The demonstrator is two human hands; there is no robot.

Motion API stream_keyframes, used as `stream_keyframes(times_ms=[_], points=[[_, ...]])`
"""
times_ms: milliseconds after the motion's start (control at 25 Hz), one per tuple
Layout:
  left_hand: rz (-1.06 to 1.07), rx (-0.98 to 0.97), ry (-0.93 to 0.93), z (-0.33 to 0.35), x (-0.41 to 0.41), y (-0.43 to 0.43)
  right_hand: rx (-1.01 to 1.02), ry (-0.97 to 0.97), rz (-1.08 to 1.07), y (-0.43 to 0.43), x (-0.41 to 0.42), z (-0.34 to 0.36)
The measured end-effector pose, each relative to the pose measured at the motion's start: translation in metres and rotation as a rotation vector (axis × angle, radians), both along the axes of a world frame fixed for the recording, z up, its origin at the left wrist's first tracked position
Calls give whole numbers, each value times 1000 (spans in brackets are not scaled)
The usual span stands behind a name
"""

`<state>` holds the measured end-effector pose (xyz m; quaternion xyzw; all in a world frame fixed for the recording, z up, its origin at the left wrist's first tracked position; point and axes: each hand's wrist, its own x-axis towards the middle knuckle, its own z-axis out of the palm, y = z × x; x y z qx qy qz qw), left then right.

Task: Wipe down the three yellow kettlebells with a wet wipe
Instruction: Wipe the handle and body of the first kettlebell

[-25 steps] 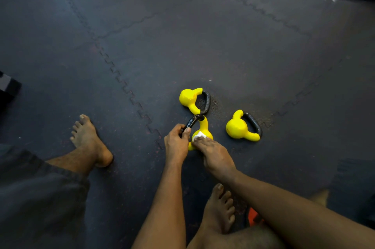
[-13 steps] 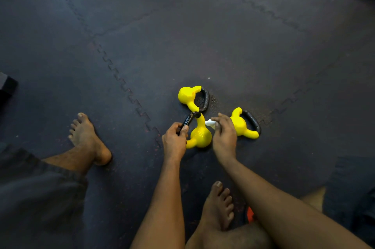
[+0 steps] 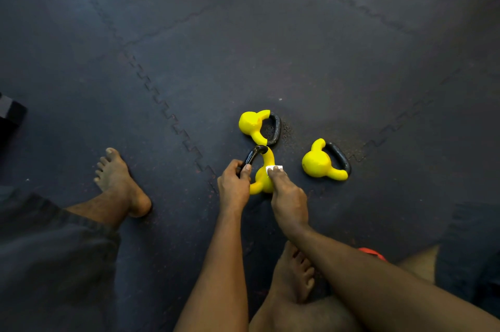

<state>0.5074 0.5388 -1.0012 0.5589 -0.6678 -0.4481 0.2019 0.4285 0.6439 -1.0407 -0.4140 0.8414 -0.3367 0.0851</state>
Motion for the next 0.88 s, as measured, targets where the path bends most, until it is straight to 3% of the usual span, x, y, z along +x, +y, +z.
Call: stream_keyframes(times_ms=[80,200,280,520,680,800,880], points=[[5,9,18,0,0,2,-31,-89,-56,-2,-6,-1],[-15,-19,15,1,-2,5,-74,-382,-251,-14,-28,3],[-27,-35,0,2,-6,6,-100,-451,-280,-15,-32,5],[40,-52,-47,6,-11,4,31,-130,-135,5,9,7],[76,14,-68,2,-5,-3,72,-49,-6,12,16,8],[92,50,-70,-3,1,-6,136,-53,-174,13,8,12],[96,70,-35,-8,7,-5,53,-167,-357,7,-12,15]])
